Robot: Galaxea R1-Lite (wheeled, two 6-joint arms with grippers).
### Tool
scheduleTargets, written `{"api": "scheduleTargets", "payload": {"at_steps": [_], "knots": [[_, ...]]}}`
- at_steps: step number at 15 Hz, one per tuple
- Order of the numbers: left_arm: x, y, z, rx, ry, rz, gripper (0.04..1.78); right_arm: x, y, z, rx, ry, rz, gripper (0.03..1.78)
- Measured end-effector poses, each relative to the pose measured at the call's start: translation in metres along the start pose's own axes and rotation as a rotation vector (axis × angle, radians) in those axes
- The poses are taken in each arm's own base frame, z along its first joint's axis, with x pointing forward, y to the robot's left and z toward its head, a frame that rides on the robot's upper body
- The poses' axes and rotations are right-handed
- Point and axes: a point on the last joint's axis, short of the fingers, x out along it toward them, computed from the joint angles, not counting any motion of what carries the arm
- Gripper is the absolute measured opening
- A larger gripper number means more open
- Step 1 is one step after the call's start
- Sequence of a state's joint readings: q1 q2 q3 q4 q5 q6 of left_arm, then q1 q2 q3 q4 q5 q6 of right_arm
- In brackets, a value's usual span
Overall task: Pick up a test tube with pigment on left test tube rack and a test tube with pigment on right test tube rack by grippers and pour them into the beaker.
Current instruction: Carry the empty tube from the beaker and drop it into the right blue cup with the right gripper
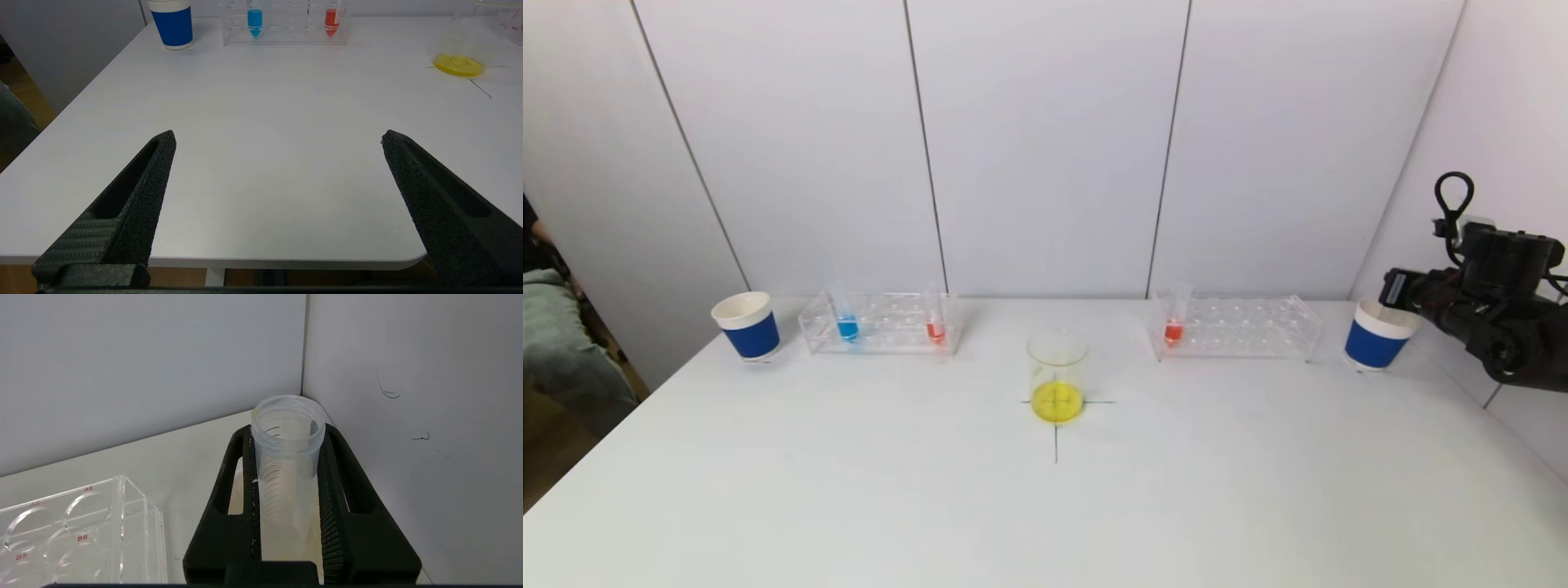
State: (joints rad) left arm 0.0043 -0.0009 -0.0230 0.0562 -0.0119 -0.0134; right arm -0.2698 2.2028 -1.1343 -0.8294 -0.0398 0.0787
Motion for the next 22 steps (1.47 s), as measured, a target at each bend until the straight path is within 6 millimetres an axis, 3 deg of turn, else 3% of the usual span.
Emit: {"api": "scheduleTargets", "payload": {"at_steps": [15, 17, 19, 22], "knots": [[0.0000, 0.0000, 0.0000, 0.000, 0.000, 0.000, 1.76, 0.0001, 0.0000, -0.0004, -0.015, 0.000, 0.001, 0.50], [0.0000, 0.0000, 0.0000, 0.000, 0.000, 0.000, 1.76, 0.0002, 0.0001, 0.0014, -0.013, -0.019, 0.003, 0.61], [0.0000, 0.0000, 0.0000, 0.000, 0.000, -0.001, 1.76, 0.0002, 0.0002, 0.0017, -0.012, -0.023, 0.003, 0.83], [0.0000, 0.0000, 0.0000, 0.000, 0.000, -0.001, 1.76, 0.0001, 0.0002, 0.0015, -0.013, -0.022, 0.004, 1.32]]}}
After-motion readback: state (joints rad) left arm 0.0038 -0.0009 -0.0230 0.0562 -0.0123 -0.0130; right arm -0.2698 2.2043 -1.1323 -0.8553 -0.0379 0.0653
